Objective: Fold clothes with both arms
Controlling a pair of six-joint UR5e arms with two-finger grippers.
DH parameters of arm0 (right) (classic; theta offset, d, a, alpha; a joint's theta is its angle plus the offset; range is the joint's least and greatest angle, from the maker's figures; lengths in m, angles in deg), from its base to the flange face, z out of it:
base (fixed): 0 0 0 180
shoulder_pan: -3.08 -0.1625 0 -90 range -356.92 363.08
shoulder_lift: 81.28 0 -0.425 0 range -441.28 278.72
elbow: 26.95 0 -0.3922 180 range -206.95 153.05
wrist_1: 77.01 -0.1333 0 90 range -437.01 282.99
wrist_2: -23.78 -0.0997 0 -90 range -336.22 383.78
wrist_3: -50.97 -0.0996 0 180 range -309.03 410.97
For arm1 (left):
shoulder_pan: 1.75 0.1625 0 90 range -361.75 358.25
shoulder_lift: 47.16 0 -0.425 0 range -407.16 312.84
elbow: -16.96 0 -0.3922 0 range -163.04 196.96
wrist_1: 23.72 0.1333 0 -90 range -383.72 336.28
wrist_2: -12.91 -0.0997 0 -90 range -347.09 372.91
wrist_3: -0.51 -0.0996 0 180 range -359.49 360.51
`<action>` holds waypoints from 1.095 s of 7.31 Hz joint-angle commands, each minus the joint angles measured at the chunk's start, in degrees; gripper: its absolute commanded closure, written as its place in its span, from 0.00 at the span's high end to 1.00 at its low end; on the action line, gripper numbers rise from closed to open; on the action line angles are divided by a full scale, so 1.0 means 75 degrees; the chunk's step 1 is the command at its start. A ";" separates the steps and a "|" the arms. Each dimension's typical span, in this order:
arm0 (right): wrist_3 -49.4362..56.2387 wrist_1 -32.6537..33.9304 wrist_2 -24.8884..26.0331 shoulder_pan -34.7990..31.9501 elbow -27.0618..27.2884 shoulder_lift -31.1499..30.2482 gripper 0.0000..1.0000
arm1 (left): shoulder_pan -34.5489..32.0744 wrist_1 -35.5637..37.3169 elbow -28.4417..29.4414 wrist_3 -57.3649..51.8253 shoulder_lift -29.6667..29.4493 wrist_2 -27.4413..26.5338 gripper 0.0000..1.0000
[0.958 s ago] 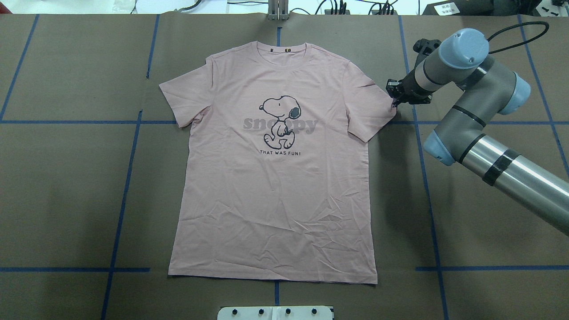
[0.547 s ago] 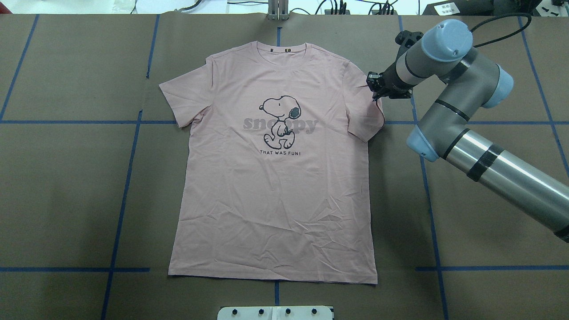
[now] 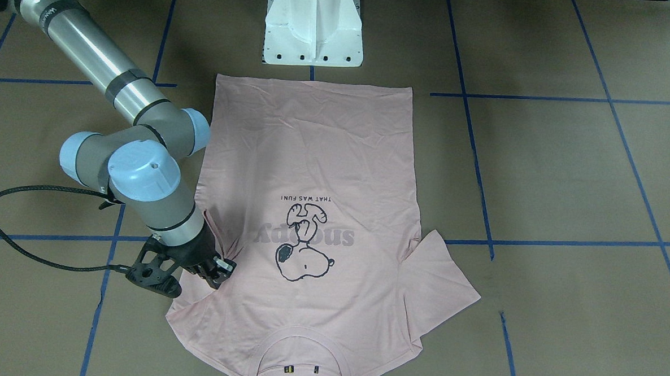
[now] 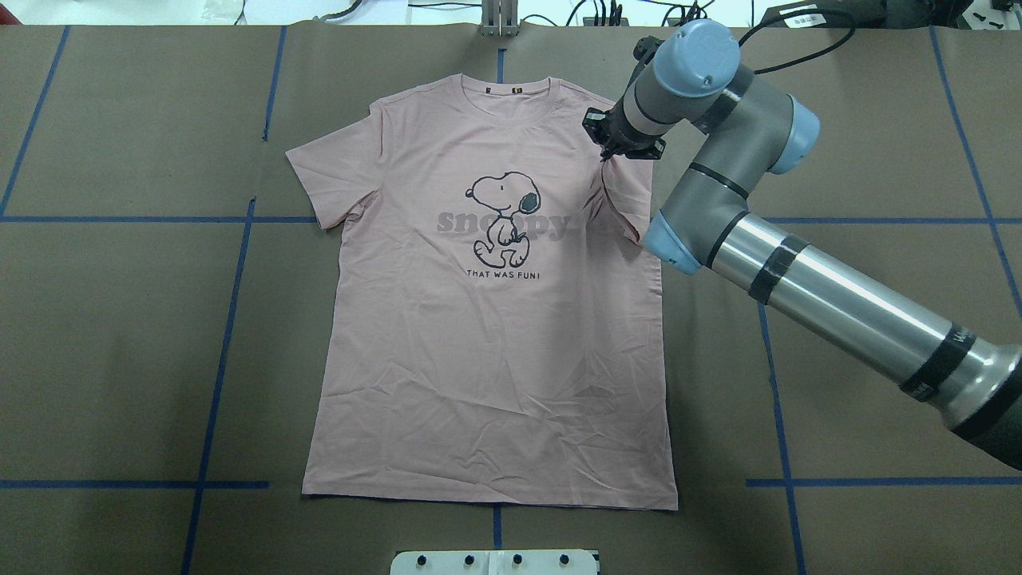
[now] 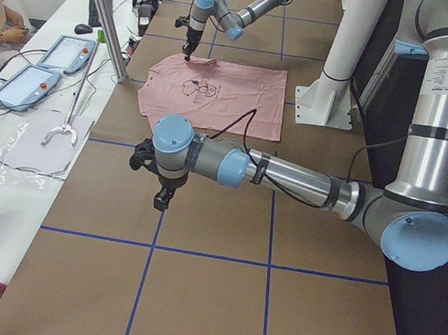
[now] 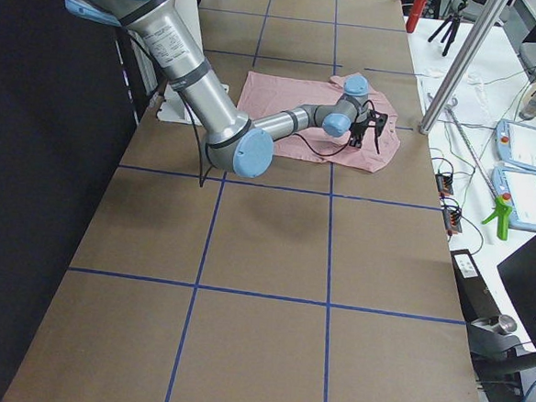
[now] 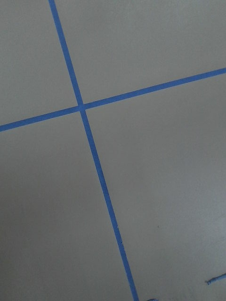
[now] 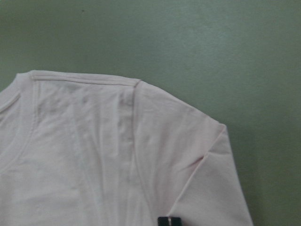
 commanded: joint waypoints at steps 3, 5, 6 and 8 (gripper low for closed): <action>0.0057 -0.0039 0.0352 0.0103 -0.0136 0.0190 1.00 | 0.0740 -0.1557 -0.0052 0.2516 -0.0301 0.0421 1.00; 0.0056 -0.0050 0.0085 0.0057 0.1439 -0.0893 1.00 | 0.1970 -0.2959 0.0414 0.4865 -0.1129 -0.0067 1.00; 0.0068 -0.0062 -0.0416 -0.0060 0.2272 -0.1527 1.00 | 0.2846 -0.2963 0.0475 0.5617 -0.1587 -0.0849 1.00; 0.0056 -0.0074 -0.0890 -0.0131 0.3761 -0.2699 1.00 | 0.3986 -0.2997 0.1802 0.6828 -0.3107 -0.2104 0.96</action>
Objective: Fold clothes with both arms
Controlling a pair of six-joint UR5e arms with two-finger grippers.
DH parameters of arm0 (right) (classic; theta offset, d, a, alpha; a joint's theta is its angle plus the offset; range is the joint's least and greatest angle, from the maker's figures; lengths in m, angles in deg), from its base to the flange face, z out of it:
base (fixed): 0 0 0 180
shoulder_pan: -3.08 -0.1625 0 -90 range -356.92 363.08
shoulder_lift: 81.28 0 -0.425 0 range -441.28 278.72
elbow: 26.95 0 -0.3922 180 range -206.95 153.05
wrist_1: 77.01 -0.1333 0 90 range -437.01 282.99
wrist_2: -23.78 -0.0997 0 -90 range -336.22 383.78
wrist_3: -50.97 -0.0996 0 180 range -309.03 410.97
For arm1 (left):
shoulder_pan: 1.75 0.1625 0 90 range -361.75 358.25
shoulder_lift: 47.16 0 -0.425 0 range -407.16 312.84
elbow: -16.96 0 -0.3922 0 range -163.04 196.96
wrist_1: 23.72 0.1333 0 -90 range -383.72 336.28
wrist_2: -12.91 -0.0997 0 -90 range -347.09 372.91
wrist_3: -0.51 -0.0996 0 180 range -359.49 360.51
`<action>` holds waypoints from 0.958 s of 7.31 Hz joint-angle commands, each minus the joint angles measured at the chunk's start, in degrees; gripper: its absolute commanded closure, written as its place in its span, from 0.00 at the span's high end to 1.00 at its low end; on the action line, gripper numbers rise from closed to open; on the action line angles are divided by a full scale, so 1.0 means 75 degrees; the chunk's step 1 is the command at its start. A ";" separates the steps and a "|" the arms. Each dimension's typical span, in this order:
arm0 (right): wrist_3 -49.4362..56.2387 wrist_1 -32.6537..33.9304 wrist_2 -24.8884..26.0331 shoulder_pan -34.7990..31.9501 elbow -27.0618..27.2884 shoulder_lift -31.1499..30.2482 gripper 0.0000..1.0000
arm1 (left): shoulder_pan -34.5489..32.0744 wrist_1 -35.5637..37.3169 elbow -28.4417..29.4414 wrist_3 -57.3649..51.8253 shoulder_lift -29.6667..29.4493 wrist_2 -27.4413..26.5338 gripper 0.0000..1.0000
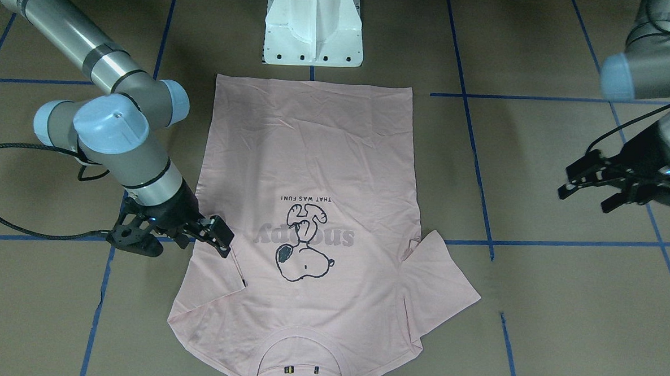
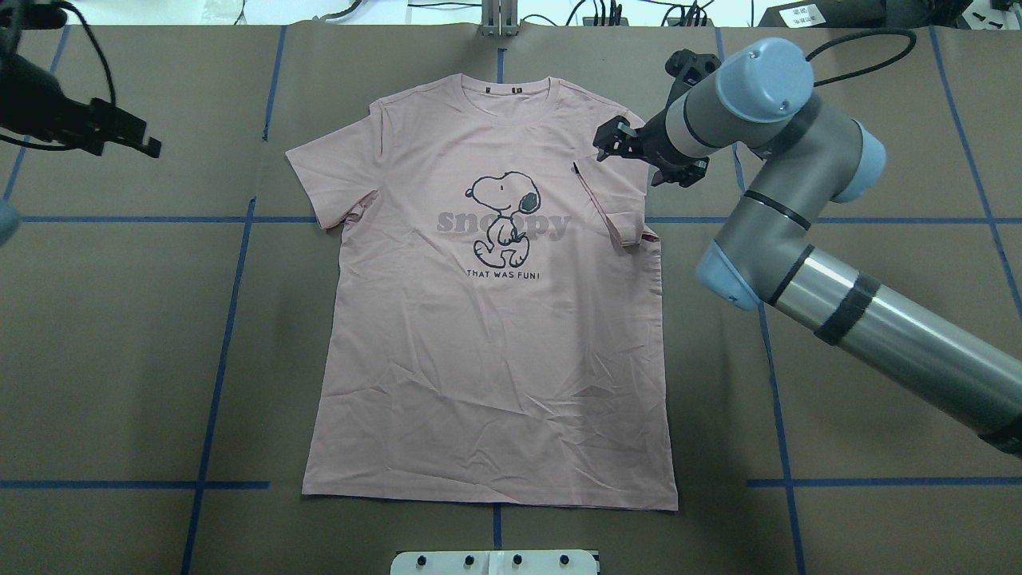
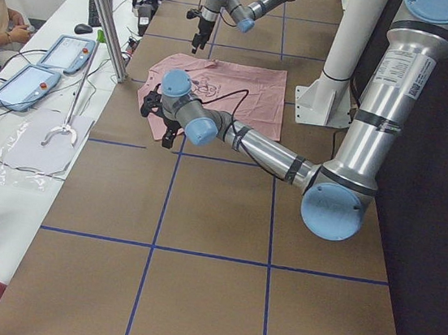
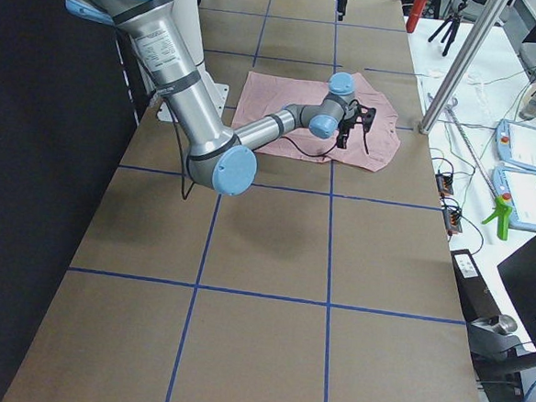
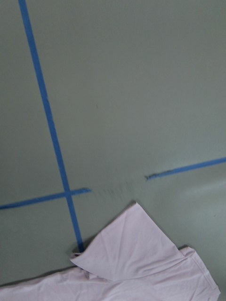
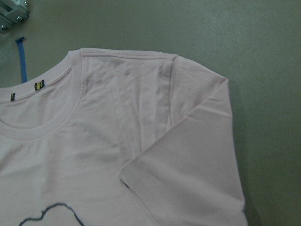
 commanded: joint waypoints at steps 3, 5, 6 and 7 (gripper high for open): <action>-0.0002 -0.0006 -0.0240 -0.0056 0.1339 -0.1095 1.00 | 0.1118 -0.1716 0.3781 0.0729 -0.2298 -0.1881 0.87; 0.0009 -0.0006 -0.0158 -0.0056 0.1304 -0.1118 1.00 | 0.1142 -0.1910 0.4281 0.0729 -0.2570 -0.2126 0.85; 0.0009 -0.0006 -0.0181 -0.0056 0.1350 -0.1176 1.00 | 0.1142 -0.1910 0.4386 0.0729 -0.2687 -0.2139 0.84; 0.0021 -0.0006 -0.0170 -0.0056 0.1316 -0.1188 1.00 | 0.1200 -0.1910 0.4434 0.0741 -0.2688 -0.2162 0.82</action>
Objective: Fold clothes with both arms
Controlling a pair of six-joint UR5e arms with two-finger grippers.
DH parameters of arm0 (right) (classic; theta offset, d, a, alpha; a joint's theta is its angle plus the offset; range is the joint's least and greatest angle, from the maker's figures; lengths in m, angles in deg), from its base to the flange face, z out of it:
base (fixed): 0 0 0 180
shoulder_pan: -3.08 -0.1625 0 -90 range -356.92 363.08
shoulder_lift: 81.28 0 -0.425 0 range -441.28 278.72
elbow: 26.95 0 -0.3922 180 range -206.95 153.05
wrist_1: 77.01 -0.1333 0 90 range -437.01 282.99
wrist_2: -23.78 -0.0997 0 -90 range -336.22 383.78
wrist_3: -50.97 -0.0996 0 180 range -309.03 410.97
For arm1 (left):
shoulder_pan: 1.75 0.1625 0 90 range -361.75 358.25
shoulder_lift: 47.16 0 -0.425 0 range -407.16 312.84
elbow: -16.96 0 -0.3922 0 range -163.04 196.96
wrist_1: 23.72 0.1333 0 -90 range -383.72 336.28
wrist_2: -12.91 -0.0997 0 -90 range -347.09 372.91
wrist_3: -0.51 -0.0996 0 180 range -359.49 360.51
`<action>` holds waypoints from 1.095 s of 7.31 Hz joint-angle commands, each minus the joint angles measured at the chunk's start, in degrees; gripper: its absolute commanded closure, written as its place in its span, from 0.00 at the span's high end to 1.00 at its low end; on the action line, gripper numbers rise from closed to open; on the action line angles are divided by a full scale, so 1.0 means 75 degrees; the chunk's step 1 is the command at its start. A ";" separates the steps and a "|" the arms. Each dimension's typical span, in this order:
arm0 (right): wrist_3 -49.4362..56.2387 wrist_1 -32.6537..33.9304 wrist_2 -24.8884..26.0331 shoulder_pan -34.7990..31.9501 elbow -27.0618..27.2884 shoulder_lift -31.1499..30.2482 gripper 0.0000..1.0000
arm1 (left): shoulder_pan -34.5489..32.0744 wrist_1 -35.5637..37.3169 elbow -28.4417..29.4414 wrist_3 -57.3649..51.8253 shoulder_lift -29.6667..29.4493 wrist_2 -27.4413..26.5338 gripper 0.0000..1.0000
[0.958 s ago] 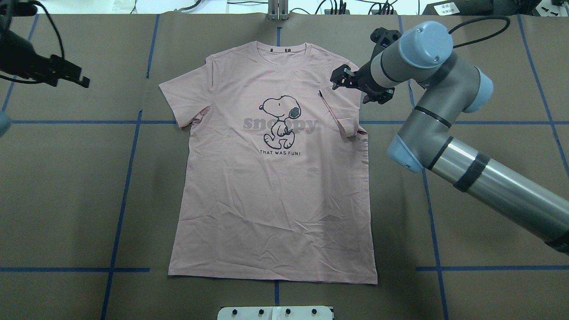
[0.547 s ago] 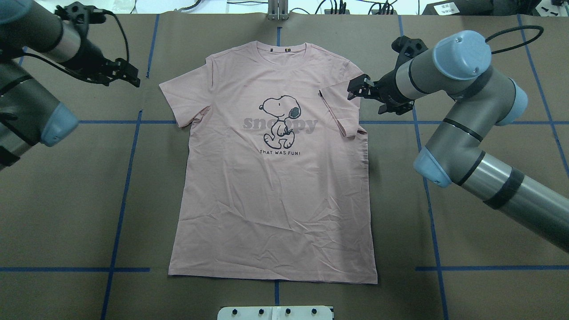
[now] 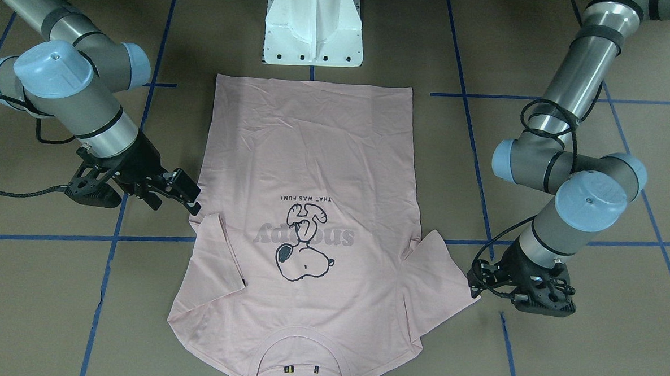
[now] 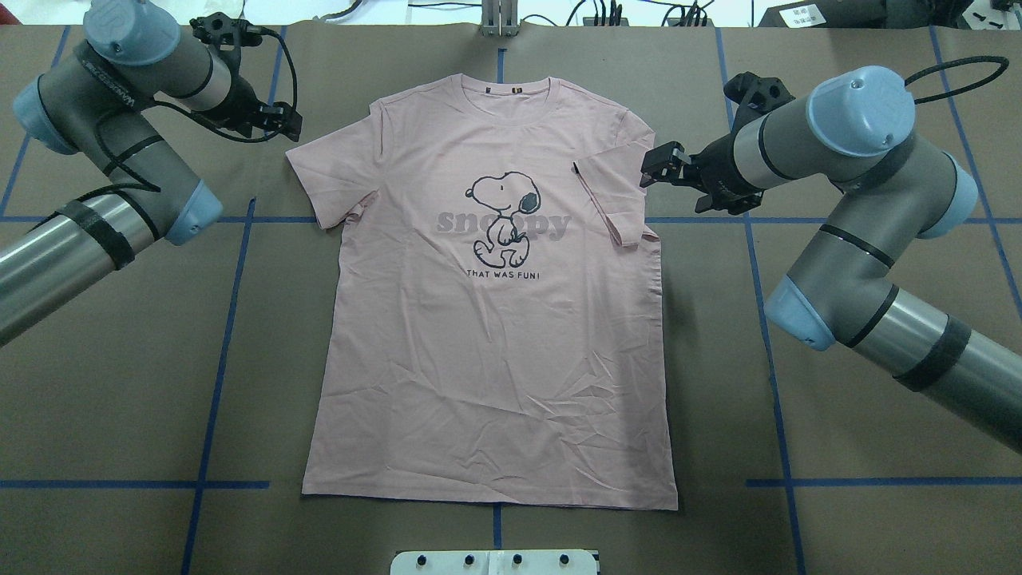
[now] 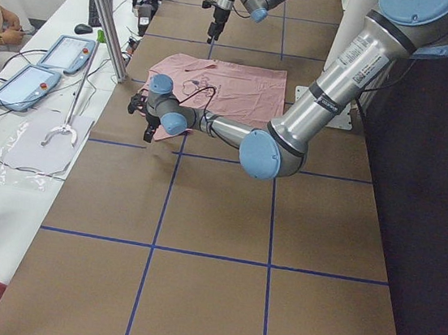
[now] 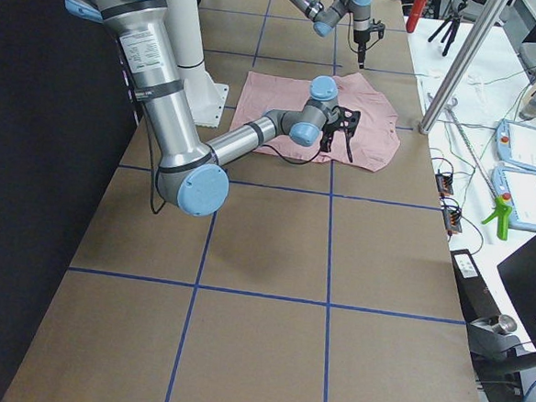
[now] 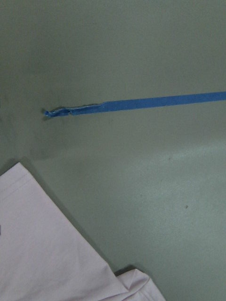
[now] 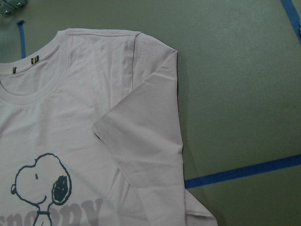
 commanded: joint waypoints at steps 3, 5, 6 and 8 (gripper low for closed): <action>0.0021 0.0000 0.0055 -0.0012 0.0021 -0.0127 1.00 | 0.0201 -0.0220 0.0515 0.0009 -0.0271 -0.0202 0.70; 0.0033 0.0000 0.0067 -0.0012 0.0056 -0.0185 1.00 | 0.0272 -0.0372 0.0716 0.0009 -0.0307 -0.0248 0.69; 0.0033 0.0000 0.0067 0.0000 0.0056 -0.0185 1.00 | 0.0307 -0.0373 0.0717 0.0009 -0.0308 -0.0249 0.68; 0.0033 0.0000 0.0067 0.0011 0.0021 -0.0150 1.00 | 0.0319 -0.0373 0.0717 0.0009 -0.0296 -0.0249 0.25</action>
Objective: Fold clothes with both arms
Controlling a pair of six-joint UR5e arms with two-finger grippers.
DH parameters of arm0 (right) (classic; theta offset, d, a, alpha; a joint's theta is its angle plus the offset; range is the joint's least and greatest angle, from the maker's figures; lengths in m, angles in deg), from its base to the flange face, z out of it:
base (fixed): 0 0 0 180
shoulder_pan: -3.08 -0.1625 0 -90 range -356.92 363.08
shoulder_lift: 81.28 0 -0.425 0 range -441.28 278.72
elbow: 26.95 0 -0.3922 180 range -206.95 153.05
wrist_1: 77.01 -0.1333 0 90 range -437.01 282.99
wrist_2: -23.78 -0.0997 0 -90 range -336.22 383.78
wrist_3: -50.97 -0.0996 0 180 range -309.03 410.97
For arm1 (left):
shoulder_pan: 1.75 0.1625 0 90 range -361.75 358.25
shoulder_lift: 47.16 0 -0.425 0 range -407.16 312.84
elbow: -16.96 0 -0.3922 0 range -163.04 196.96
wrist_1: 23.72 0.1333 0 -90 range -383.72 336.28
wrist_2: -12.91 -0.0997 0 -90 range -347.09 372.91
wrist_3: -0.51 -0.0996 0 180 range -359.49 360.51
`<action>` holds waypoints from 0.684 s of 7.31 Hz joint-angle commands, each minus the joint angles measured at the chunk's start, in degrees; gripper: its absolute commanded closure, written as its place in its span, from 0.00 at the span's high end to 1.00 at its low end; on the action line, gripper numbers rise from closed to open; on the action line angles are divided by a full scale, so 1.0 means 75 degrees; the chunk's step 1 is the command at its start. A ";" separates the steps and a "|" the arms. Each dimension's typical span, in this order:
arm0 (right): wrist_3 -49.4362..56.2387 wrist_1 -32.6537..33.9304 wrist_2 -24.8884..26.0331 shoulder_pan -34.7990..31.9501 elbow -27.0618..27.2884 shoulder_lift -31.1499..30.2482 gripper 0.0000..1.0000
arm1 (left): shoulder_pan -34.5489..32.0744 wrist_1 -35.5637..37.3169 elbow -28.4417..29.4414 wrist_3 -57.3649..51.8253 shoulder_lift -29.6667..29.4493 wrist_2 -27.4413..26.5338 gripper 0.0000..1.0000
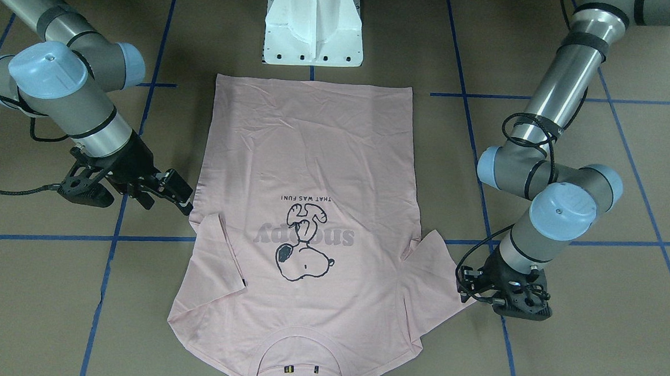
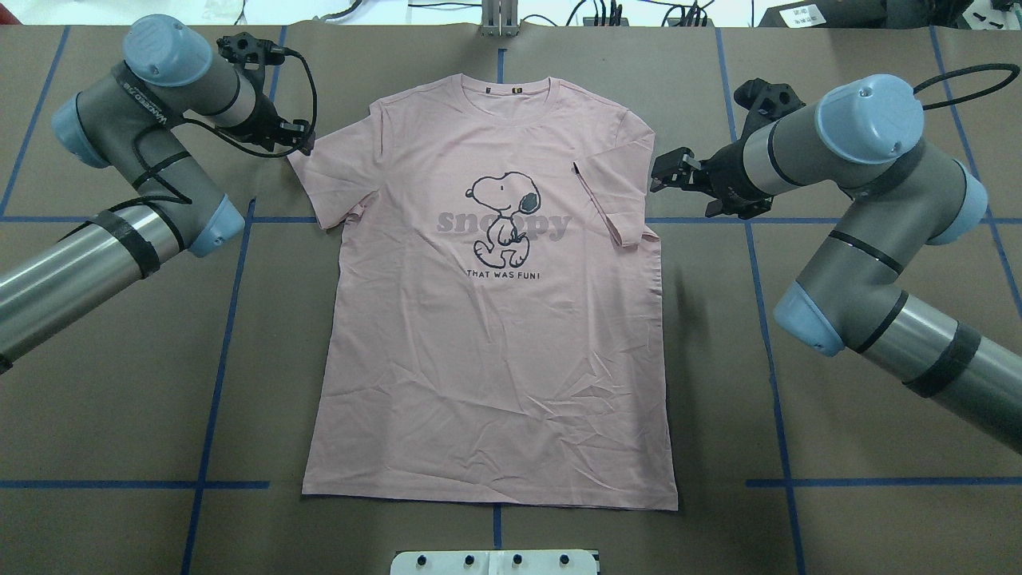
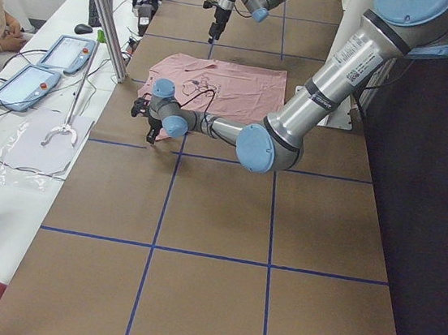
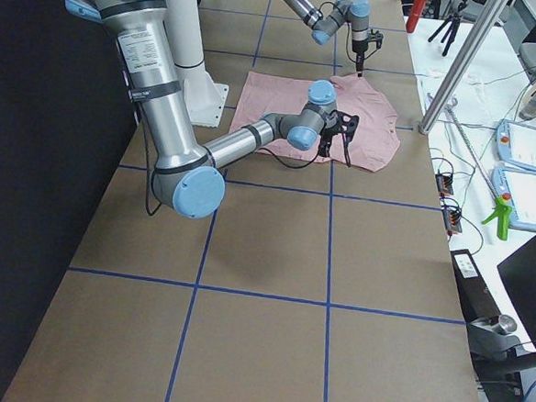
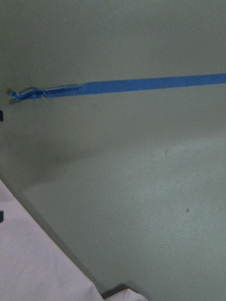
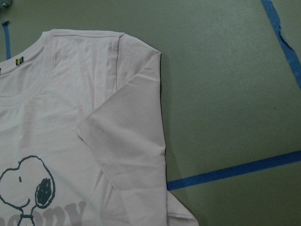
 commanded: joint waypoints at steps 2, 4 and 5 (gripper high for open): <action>-0.0017 0.0000 0.0035 0.0066 -0.0030 0.0031 1.00 | -0.0002 -0.0003 -0.0029 -0.0012 0.0003 0.0010 0.00; -0.0040 0.0000 0.0035 0.0089 0.0005 0.0054 1.00 | -0.0025 0.0345 -0.0879 0.0105 0.0003 0.0196 0.00; -0.0029 0.0000 0.0035 0.0101 -0.0006 0.0054 1.00 | -0.0014 0.0603 -0.1302 0.0628 -0.0043 0.0418 0.00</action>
